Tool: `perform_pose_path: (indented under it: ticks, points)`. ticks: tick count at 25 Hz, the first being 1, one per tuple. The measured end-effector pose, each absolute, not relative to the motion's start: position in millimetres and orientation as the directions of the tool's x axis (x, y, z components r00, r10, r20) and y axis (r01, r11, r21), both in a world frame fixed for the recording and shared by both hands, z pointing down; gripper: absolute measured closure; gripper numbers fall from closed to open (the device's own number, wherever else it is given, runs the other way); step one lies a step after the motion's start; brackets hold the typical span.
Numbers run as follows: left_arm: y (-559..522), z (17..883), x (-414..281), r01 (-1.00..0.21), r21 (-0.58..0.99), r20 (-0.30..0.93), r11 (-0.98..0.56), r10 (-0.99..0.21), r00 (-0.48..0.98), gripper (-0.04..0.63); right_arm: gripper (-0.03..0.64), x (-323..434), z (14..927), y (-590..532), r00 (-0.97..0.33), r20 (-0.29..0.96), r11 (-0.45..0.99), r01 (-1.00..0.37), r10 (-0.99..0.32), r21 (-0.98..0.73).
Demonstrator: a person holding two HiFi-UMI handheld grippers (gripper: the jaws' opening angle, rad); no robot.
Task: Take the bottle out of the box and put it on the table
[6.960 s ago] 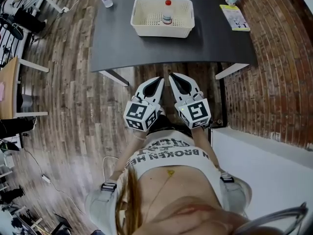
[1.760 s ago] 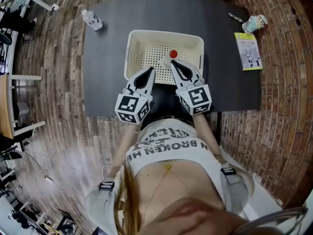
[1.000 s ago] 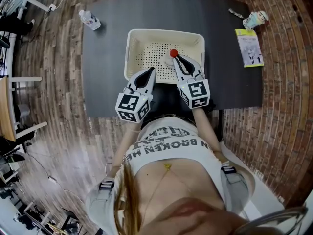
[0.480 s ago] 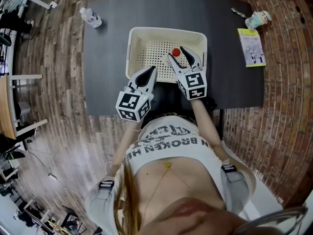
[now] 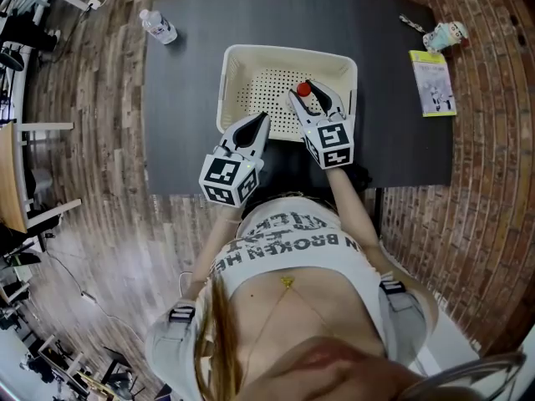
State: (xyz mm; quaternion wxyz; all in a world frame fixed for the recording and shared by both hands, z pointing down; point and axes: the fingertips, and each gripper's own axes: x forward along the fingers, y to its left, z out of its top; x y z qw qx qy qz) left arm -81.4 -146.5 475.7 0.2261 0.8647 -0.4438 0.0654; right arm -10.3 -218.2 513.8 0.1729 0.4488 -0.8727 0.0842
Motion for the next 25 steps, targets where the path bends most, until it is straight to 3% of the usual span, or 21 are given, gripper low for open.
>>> perform_pose_path:
  ticks: [25]
  points:
    - [-144.5, 473.5, -78.7, -0.796, 0.331, 0.313, -0.507, -0.737, 0.599, 0.591, 0.451, -8.7, 513.6, -218.3, -0.542, 0.359, 0.581, -0.814, -0.760, -0.001]
